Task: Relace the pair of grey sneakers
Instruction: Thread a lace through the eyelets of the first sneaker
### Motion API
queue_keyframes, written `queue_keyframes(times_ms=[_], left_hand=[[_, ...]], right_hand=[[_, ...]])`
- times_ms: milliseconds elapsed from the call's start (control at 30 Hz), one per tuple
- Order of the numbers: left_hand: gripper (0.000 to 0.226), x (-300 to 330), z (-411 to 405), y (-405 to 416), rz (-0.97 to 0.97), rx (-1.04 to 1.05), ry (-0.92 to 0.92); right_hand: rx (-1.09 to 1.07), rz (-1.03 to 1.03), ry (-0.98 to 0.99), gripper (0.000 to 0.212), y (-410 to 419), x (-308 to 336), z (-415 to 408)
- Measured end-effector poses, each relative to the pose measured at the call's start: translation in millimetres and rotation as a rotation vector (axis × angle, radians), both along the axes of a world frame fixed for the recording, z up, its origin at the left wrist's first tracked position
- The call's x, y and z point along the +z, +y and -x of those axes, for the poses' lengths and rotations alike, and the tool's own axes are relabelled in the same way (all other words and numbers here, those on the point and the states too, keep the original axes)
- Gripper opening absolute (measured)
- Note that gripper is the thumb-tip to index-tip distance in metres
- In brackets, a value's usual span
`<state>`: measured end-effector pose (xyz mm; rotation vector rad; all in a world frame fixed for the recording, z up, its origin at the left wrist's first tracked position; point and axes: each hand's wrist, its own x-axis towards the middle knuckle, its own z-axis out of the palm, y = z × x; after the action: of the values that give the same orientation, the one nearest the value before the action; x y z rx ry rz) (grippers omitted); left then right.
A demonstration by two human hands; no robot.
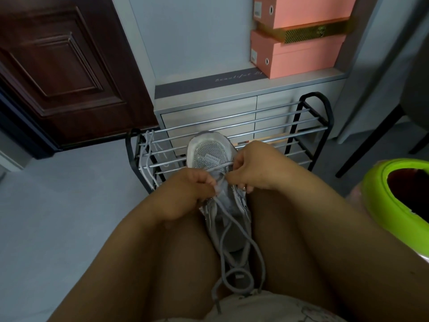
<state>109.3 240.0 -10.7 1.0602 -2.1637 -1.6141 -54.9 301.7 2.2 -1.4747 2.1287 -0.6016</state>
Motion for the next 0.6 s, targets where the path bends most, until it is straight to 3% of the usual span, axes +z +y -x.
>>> queue_keyframes(times_ms=[100, 200, 333, 433, 600], left_hand=[[0.015, 0, -2, 5, -0.261, 0.080, 0.117], [0.012, 1, -20, 11, -0.380, 0.021, 0.207], [0.008, 12, -63, 17, -0.456, -0.193, 0.240], [0.007, 16, -66, 20, -0.268, -0.199, 0.018], [0.021, 2, -12, 14, 0.372, 0.154, -0.149]], right_hand=[[0.038, 0.011, 0.205, 0.016, 1, 2, -3], [0.019, 0.067, 0.324, 0.018, 0, 0, 2], [-0.056, 0.032, 0.138, 0.014, -3, -7, 15], [-0.062, 0.023, -0.005, 0.007, -4, -9, 11], [-0.074, 0.062, -0.167, 0.007, 0, -10, 9]])
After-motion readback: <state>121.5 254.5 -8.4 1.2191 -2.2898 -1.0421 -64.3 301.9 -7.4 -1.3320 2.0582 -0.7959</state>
